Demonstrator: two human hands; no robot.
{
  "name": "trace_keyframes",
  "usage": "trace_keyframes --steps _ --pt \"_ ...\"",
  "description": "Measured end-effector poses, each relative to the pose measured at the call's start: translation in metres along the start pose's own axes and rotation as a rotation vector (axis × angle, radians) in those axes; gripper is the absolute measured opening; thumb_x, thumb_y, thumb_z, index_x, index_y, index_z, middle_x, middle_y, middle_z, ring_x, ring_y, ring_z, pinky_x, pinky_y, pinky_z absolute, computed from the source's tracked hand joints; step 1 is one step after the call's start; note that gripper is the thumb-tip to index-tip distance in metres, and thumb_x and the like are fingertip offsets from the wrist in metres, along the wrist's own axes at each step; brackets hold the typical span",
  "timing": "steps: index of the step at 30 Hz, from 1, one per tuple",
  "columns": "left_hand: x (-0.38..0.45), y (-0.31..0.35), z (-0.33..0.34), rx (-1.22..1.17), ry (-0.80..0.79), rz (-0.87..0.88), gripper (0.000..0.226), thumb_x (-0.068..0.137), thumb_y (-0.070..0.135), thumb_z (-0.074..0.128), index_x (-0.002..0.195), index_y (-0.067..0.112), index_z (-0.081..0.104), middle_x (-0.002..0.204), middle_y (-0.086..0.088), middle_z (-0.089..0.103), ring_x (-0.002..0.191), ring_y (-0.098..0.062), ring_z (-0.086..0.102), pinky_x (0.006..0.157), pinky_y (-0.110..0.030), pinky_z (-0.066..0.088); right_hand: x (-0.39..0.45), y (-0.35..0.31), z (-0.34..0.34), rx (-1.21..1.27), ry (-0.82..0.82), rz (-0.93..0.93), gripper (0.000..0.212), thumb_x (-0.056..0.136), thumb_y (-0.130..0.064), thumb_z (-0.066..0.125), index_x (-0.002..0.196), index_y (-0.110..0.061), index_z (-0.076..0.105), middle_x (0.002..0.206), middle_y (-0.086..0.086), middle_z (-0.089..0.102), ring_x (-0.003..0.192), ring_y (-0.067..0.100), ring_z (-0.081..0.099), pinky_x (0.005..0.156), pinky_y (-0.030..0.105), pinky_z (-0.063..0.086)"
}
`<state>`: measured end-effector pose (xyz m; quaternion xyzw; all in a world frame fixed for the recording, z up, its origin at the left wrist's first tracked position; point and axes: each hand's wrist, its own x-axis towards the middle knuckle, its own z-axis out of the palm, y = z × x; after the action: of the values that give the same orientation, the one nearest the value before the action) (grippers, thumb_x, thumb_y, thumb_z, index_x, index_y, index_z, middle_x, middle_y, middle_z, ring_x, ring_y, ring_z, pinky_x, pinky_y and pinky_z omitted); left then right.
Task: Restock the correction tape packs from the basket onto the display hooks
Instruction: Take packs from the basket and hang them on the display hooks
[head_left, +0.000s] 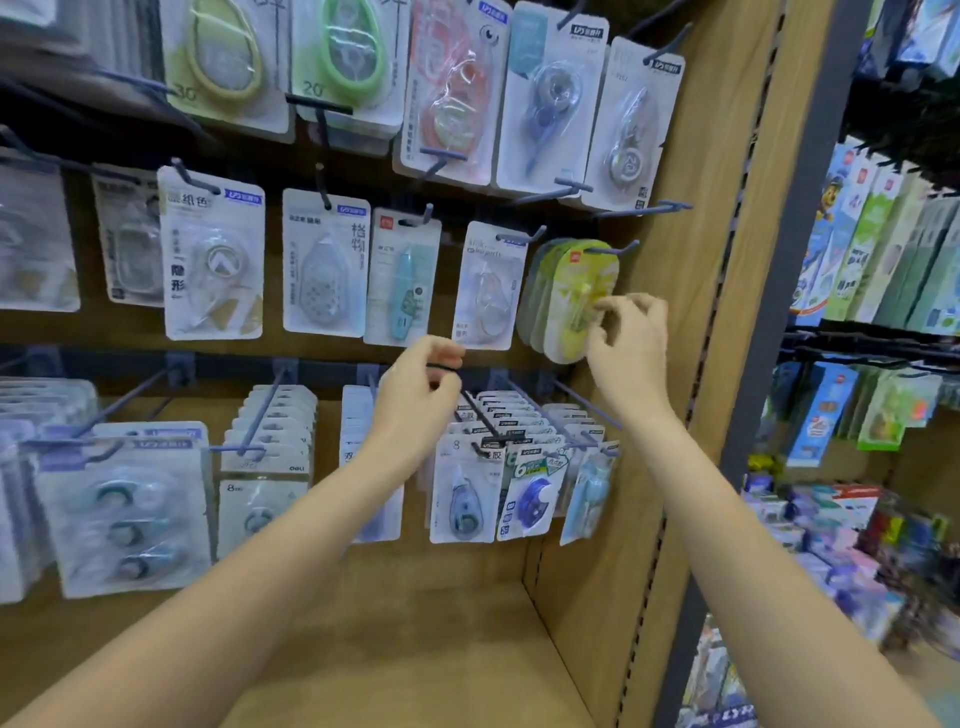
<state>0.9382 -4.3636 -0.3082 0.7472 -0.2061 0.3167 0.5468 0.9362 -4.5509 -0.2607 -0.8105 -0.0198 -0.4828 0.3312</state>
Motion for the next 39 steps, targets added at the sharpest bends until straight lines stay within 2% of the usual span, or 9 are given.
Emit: trace_keyframes --steps 3,7,10,14,18,25,30,35,39 --pt "-0.030 -0.011 -0.037 0.063 0.110 0.063 0.026 0.087 -0.003 0.047 0.098 0.018 0.055 0.098 0.003 0.059 0.087 -0.005 0.055 0.070 -0.002 0.040 -0.054 -0.027 0.016 0.174 -0.043 -0.118 0.025 0.089 0.002 0.049 0.110 -0.007 0.057 0.115 0.003 0.038 0.090 0.009 0.050 0.089 0.026 0.046" --pt "-0.098 -0.030 -0.121 0.286 0.232 0.201 0.025 0.078 0.000 0.042 0.094 0.007 0.061 0.091 0.000 0.058 0.083 -0.006 0.054 0.075 -0.006 0.038 -0.132 -0.085 0.068 0.268 -0.282 -0.452 0.029 0.084 0.000 0.047 0.112 -0.002 0.056 0.113 0.017 0.044 0.091 0.016 0.053 0.079 0.017 0.044" --pt "-0.165 -0.055 -0.203 0.431 0.387 0.100 0.024 0.076 -0.006 0.043 0.088 0.003 0.062 0.086 -0.002 0.059 0.082 -0.007 0.055 0.075 -0.007 0.037 -0.209 -0.136 0.113 0.398 -0.490 -0.585 0.031 0.082 0.000 0.045 0.111 0.002 0.056 0.109 0.023 0.047 0.090 0.015 0.049 0.076 0.011 0.037" --pt "-0.295 -0.114 -0.311 0.590 0.574 -0.285 0.026 0.073 -0.007 0.043 0.088 0.004 0.062 0.084 -0.003 0.060 0.075 0.008 0.050 0.072 -0.011 0.040 -0.332 -0.192 0.184 0.492 -0.913 -0.712 0.036 0.080 0.003 0.050 0.116 0.000 0.055 0.109 0.019 0.049 0.090 0.017 0.051 0.083 0.020 0.040" --pt "-0.441 -0.156 -0.386 0.713 0.685 -0.767 0.025 0.079 -0.010 0.047 0.093 0.006 0.062 0.093 -0.010 0.064 0.085 -0.013 0.055 0.080 -0.027 0.044 -0.464 -0.231 0.247 0.391 -1.463 -0.805 0.044 0.086 0.000 0.051 0.130 -0.005 0.046 0.121 0.013 0.042 0.097 0.029 0.054 0.087 0.033 0.042" --pt "-0.567 -0.213 -0.445 0.862 0.434 -1.422 0.035 0.088 0.012 0.058 0.121 0.002 0.051 0.128 -0.015 0.050 0.118 -0.030 0.047 0.100 -0.041 0.040 -0.624 -0.264 0.313 0.186 -1.975 -0.723 0.046 0.089 -0.012 0.052 0.134 -0.009 0.041 0.123 0.016 0.046 0.113 0.030 0.049 0.089 0.030 0.039" --pt "-0.595 -0.231 -0.439 0.675 0.233 -1.669 0.058 0.088 0.022 0.058 0.137 0.006 0.032 0.144 -0.018 0.027 0.125 -0.033 0.042 0.101 -0.038 0.037 -0.699 -0.259 0.329 0.134 -2.099 -0.602 0.047 0.087 -0.012 0.054 0.132 -0.006 0.042 0.130 0.017 0.049 0.120 0.031 0.048 0.093 0.028 0.037" --pt "-0.594 -0.230 -0.441 0.711 0.129 -1.594 0.053 0.087 0.022 0.059 0.135 0.013 0.039 0.133 -0.010 0.050 0.114 -0.025 0.054 0.090 -0.032 0.044 -0.741 -0.249 0.326 0.017 -2.003 -0.664 0.066 0.085 -0.019 0.058 0.142 -0.015 0.026 0.147 0.013 0.028 0.133 0.041 0.030 0.109 0.053 0.029" --pt "-0.600 -0.221 -0.458 0.734 0.394 -1.585 0.038 0.088 0.025 0.060 0.119 0.009 0.044 0.098 -0.004 0.061 0.085 -0.020 0.060 0.072 -0.032 0.052 -0.732 -0.249 0.331 0.114 -1.960 -0.657 0.042 0.083 -0.004 0.056 0.124 -0.011 0.051 0.137 0.011 0.040 0.123 0.033 0.043 0.103 0.041 0.037"
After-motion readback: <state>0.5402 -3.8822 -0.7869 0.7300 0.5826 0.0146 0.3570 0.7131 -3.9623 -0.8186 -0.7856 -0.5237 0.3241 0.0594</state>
